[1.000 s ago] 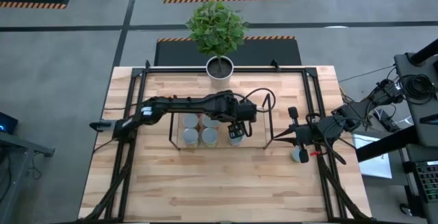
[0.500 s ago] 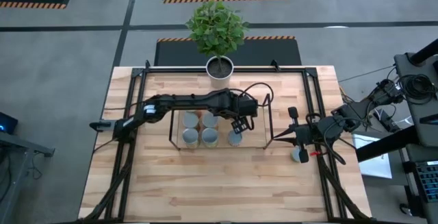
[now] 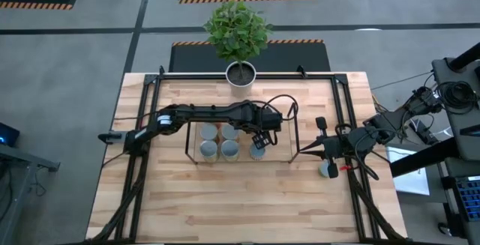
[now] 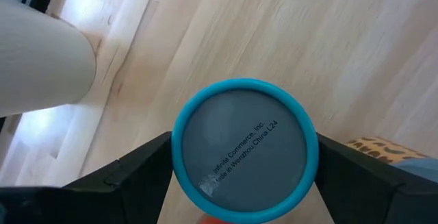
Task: Pick and place cans onto a shelf
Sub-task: Put the mixed corn on the shelf, then adjust the canned spicy black beans on the shelf
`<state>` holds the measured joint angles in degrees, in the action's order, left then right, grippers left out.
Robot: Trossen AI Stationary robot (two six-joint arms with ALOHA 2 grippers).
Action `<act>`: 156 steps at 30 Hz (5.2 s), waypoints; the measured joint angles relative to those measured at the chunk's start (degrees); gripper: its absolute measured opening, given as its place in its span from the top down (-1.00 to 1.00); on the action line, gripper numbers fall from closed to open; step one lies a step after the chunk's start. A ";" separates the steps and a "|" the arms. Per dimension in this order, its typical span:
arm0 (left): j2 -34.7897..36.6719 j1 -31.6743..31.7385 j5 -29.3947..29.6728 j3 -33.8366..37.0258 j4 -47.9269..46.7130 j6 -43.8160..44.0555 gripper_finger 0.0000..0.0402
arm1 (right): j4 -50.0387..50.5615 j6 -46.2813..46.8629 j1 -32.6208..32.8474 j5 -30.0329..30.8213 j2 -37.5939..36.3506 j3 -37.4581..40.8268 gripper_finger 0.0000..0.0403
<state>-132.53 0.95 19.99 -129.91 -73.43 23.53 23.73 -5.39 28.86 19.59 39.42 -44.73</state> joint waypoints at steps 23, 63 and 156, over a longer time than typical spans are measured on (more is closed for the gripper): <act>0.02 -0.11 -0.04 3.29 0.33 1.27 -0.48 | 0.02 -0.09 0.00 0.04 0.00 0.00 0.94; 4.31 -0.35 -1.05 4.37 3.22 -17.00 0.13 | 0.04 -0.33 0.00 0.05 0.00 -0.09 0.94; 5.20 -7.89 -10.81 4.76 9.38 -8.02 1.00 | 0.03 -0.79 0.00 0.04 0.02 0.02 0.94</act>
<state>-127.33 -6.94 9.17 -125.15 -64.05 15.51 23.76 -6.17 28.86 19.64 39.44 -44.71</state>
